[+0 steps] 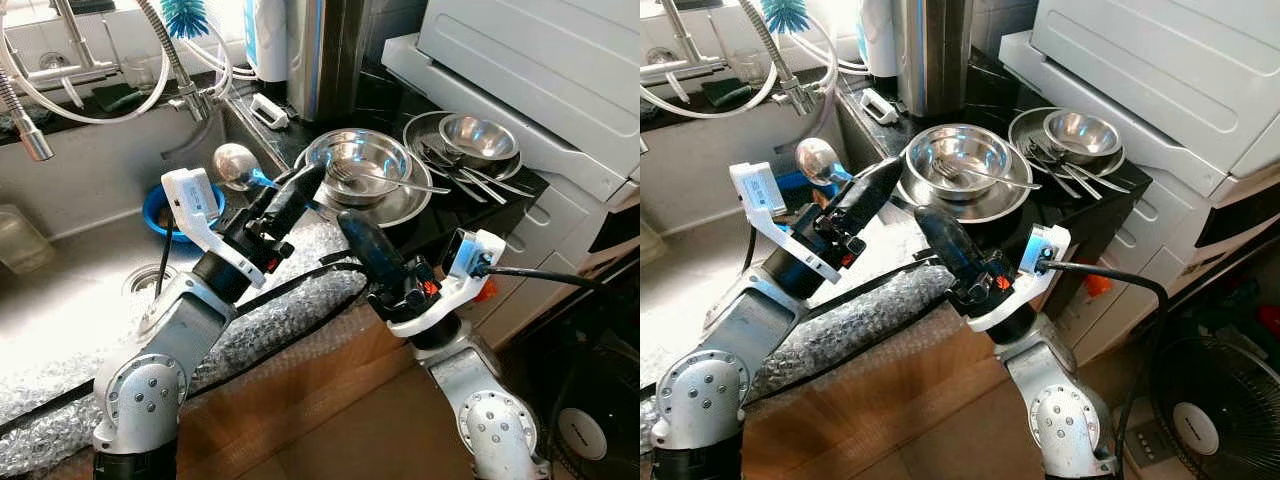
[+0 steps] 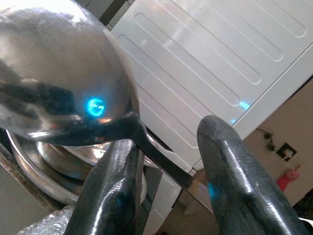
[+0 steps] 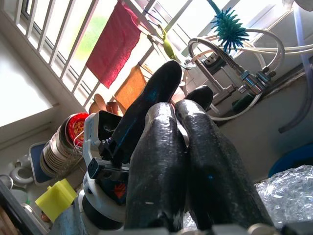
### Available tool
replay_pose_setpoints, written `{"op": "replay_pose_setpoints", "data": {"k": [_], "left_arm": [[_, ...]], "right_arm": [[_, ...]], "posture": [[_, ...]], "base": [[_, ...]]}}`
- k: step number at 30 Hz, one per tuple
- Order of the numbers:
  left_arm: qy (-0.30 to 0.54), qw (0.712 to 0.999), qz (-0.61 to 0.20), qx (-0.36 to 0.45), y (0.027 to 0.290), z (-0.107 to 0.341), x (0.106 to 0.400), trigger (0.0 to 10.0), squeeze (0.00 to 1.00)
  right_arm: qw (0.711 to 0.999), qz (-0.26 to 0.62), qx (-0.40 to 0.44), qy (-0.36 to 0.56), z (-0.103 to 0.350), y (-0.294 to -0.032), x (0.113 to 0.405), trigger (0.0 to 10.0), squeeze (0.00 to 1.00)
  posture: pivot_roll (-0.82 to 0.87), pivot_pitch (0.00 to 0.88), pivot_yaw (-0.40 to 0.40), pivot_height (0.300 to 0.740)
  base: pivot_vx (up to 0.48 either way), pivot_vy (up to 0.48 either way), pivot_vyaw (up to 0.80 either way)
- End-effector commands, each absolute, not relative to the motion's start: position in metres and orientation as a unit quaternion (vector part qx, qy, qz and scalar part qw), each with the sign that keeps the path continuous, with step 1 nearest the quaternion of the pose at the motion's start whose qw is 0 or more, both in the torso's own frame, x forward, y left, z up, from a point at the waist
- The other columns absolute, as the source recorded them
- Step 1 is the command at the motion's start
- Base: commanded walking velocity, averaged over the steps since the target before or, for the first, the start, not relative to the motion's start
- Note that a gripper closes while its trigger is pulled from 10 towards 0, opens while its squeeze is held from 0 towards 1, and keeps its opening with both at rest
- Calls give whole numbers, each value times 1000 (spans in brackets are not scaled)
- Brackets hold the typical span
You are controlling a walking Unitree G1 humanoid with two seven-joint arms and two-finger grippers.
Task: Kitchen organization
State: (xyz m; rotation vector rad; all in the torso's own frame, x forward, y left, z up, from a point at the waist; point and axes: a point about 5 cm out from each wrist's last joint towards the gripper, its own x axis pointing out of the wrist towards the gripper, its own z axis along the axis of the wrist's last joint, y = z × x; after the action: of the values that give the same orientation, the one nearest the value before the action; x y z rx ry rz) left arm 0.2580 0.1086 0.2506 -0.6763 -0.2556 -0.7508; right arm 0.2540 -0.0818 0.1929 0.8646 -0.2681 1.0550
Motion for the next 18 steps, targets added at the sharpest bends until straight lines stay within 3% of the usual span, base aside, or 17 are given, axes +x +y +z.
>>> {"op": "replay_pose_setpoints", "data": {"k": [1, 18], "left_arm": [[-133, 864, -361, -326, 109, 255, 257, 0, 0], [-164, 850, -326, -380, 124, 266, 261, 0, 0]], "right_arm": [[772, 481, 396, -126, 193, -83, 253, 10000, 0], [780, 471, 394, -121, 191, -84, 255, 10000, 0]], "posture": [[89, 124, -36, 740], [85, 124, -37, 740]], "base": [[0, 0, 0], [0, 0, 0]]}}
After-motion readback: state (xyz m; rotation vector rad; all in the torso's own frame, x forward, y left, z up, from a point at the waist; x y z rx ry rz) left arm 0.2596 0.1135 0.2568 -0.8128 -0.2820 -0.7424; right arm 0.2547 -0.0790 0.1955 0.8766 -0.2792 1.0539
